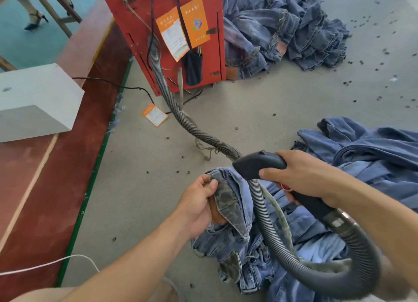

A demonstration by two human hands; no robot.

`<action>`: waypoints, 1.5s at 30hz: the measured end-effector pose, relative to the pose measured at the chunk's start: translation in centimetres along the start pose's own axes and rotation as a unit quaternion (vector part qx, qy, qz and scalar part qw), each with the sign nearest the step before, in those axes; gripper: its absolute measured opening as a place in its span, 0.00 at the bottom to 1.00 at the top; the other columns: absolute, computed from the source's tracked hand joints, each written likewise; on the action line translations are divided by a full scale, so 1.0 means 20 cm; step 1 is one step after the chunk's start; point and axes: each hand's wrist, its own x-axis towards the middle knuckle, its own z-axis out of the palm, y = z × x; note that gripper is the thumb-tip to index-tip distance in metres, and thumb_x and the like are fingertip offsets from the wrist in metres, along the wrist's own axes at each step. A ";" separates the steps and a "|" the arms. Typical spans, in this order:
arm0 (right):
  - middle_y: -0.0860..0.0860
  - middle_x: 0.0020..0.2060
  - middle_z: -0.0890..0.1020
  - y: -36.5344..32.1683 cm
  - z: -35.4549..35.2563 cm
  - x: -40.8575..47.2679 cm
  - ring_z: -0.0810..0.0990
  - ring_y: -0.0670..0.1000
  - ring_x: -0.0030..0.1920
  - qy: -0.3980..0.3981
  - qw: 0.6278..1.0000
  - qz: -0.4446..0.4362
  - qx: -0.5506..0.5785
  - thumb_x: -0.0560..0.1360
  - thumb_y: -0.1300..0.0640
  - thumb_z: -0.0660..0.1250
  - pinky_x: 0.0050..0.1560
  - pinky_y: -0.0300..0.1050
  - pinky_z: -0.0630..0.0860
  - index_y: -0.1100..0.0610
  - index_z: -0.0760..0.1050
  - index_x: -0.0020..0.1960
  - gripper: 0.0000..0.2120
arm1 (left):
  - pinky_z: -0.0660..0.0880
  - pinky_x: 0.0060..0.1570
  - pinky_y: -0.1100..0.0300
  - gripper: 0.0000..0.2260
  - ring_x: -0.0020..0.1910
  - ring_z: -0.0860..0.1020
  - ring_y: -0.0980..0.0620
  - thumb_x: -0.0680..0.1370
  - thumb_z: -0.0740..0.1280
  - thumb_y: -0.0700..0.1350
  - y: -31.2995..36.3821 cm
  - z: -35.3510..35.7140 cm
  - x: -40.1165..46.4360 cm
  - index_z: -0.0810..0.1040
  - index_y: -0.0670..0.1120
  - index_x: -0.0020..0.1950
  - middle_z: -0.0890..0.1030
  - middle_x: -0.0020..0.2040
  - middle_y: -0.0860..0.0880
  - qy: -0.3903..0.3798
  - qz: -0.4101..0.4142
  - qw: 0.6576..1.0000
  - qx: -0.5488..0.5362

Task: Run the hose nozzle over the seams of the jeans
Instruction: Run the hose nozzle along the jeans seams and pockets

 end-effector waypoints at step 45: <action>0.53 0.28 0.77 0.02 0.07 0.01 0.77 0.53 0.26 -0.075 0.981 0.108 0.143 0.76 0.47 0.74 0.31 0.46 0.78 0.57 0.78 0.57 0.17 | 0.78 0.35 0.50 0.08 0.38 0.78 0.49 0.86 0.59 0.37 -0.04 0.05 0.00 0.71 0.45 0.50 0.81 0.41 0.46 0.026 0.086 0.967 0.237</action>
